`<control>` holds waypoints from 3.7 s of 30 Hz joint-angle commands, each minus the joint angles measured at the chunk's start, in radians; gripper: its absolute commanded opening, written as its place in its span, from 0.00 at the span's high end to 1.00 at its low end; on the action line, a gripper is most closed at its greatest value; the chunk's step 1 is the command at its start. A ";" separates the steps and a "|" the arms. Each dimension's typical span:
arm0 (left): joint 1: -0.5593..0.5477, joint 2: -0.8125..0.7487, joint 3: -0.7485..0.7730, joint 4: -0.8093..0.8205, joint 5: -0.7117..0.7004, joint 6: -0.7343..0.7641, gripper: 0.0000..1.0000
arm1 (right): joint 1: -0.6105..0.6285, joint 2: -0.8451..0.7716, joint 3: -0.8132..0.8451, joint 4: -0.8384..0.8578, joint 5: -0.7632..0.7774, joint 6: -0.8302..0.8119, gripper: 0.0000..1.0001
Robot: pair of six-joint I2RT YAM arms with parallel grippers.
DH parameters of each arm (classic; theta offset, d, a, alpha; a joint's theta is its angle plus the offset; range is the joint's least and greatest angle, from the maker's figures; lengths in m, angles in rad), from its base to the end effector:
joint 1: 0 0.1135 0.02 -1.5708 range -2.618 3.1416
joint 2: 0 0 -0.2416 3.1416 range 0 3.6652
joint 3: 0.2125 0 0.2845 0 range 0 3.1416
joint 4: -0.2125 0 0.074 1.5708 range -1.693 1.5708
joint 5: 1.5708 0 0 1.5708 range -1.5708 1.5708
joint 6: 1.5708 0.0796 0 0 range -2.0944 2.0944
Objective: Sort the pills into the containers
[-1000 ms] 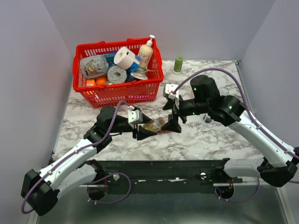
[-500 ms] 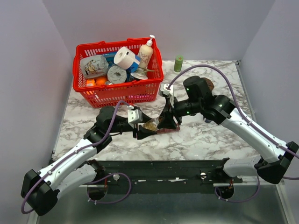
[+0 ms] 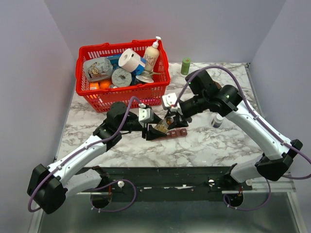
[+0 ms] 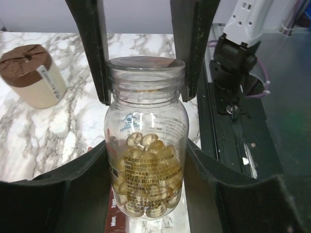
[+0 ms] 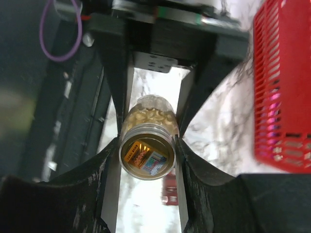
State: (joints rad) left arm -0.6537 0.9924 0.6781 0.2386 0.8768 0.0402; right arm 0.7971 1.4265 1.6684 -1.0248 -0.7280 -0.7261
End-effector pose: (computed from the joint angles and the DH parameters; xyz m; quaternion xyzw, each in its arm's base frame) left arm 0.1974 -0.2283 0.2774 0.4972 0.5263 -0.4826 0.4928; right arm 0.1965 0.2770 0.3834 -0.6944 0.5302 0.3413 0.3468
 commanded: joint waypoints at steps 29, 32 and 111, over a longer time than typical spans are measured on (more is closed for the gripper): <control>0.005 0.052 0.049 -0.108 0.134 0.148 1.00 | -0.067 -0.037 0.033 -0.120 -0.330 -0.395 0.73; 0.006 0.054 0.047 -0.108 0.131 0.139 1.00 | -0.076 -0.054 0.008 -0.095 -0.340 -0.346 0.73; -0.061 0.106 0.131 1.089 -0.196 -0.711 1.00 | -0.552 0.003 -0.661 0.531 0.272 0.295 0.23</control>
State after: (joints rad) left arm -0.6991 1.1103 0.7273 1.2625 0.5774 -0.7052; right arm 0.2531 1.4258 1.0142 -0.4934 -0.4347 -0.4202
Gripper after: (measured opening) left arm 0.603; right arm 0.769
